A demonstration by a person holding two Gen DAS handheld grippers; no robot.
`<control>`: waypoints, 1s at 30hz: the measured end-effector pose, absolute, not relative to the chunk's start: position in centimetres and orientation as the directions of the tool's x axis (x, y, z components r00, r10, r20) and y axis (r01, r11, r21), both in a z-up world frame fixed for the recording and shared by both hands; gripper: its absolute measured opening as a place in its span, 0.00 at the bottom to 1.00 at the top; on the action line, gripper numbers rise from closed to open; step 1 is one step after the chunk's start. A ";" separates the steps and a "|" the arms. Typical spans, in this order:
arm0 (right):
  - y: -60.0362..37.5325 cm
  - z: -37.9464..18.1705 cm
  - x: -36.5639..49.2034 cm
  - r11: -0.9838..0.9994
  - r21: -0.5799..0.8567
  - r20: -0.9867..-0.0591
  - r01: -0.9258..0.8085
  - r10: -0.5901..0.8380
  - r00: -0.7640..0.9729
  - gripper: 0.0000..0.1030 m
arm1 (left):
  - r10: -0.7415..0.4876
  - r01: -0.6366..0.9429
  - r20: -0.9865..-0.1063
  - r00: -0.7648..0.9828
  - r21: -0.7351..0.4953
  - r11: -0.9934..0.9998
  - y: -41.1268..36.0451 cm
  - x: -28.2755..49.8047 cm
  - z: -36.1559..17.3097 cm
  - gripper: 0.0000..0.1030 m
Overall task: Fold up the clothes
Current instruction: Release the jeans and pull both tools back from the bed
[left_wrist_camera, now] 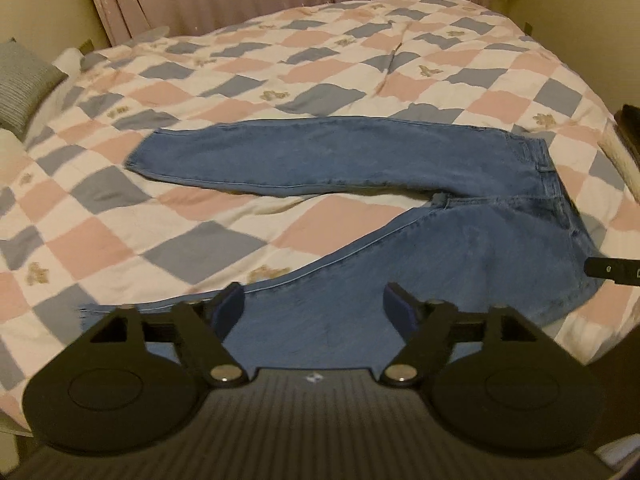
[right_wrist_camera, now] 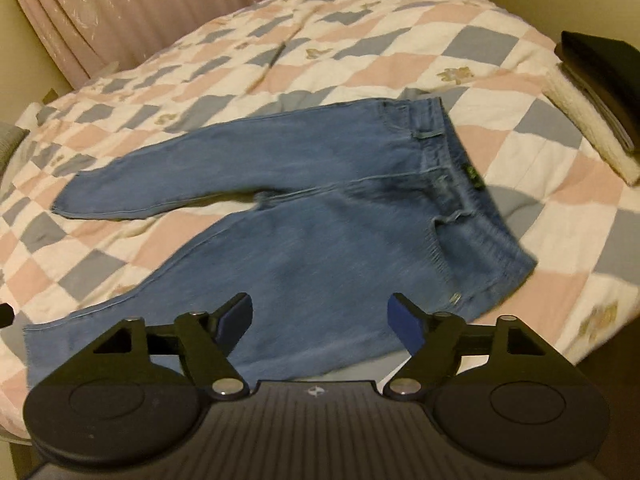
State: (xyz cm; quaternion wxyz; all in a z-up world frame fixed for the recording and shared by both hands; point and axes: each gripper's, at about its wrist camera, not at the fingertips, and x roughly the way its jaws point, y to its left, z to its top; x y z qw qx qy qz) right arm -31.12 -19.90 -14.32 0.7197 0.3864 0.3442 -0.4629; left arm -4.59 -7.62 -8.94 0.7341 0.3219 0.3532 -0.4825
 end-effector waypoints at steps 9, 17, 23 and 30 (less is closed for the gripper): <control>-9.3 -11.1 -28.7 0.228 0.214 -0.855 0.950 -0.427 0.295 0.93 | -0.489 0.940 -0.828 0.276 0.127 0.317 1.3 -3.0 -7.0 0.81; -5.0 -9.3 -28.4 0.234 0.144 -0.857 0.961 -0.457 0.240 0.98 | -0.490 0.932 -0.824 0.285 0.118 0.344 6.7 -2.9 -5.7 0.86; -3.1 -8.9 -28.5 0.228 0.142 -0.857 0.963 -0.459 0.236 0.98 | -0.473 0.913 -0.825 0.310 0.119 0.391 9.6 -2.8 -5.2 0.87; -1.3 -8.9 -28.8 0.257 0.129 -0.858 0.958 -0.456 0.237 0.98 | -0.461 0.902 -0.829 0.317 0.112 0.417 12.3 -3.0 -5.1 0.91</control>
